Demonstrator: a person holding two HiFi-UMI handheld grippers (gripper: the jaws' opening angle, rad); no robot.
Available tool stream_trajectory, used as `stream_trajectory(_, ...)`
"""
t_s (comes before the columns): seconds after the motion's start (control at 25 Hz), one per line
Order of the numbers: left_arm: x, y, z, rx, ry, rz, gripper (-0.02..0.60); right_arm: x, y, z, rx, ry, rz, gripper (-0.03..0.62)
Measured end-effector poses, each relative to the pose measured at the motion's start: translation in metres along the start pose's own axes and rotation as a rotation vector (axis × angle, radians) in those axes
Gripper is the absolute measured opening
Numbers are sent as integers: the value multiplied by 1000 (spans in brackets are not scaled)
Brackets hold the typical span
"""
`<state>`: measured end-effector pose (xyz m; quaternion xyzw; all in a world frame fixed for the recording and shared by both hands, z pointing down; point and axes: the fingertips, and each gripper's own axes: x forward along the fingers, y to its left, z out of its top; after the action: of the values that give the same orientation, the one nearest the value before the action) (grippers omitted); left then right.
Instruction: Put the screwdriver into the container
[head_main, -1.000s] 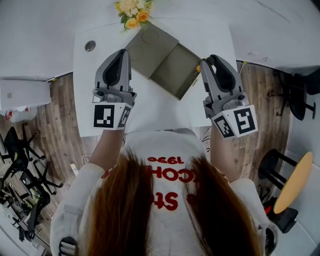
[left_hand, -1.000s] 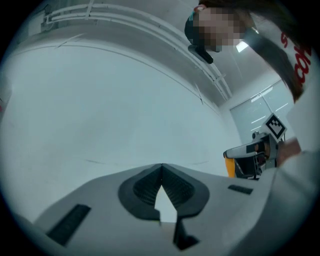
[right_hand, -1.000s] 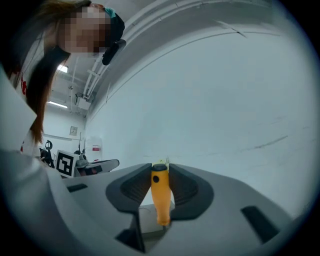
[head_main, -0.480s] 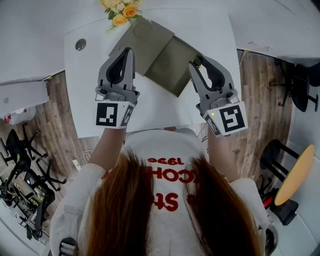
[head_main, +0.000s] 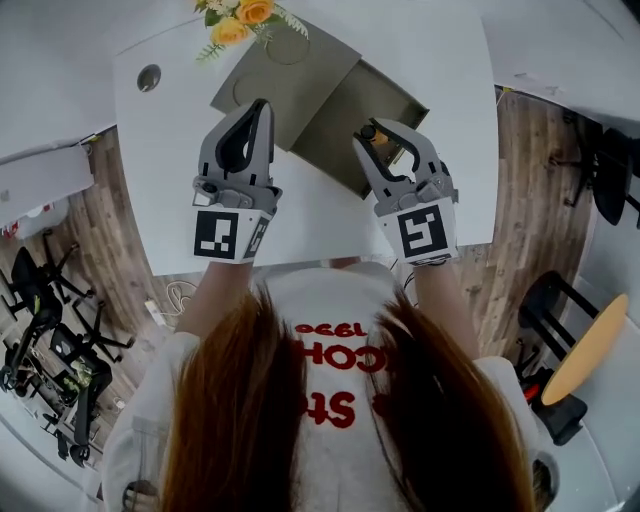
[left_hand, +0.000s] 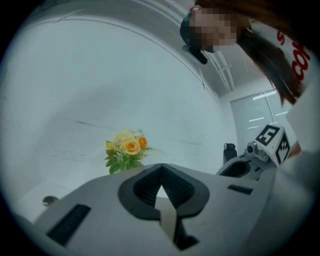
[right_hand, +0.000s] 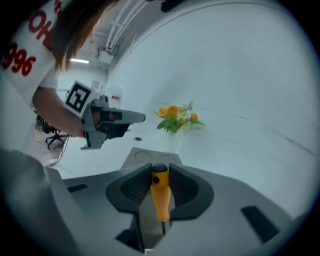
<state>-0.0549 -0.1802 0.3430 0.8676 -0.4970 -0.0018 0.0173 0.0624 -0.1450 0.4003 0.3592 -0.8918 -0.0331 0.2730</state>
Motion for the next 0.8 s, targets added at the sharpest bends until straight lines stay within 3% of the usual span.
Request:
stream_trajectory(0.48, -8, 5, -25, -31, 62, 31, 6, 70, 65, -64, -164, 232, 220, 109)
stream_trajectory(0.68, -14, 10, -26, -40, 58, 54, 6, 94, 85, -85, -53, 331, 344, 129)
stream_trajectory(0.8, -16, 13, -26, -40, 58, 63, 6, 98, 86, -90, 47, 331, 368, 136)
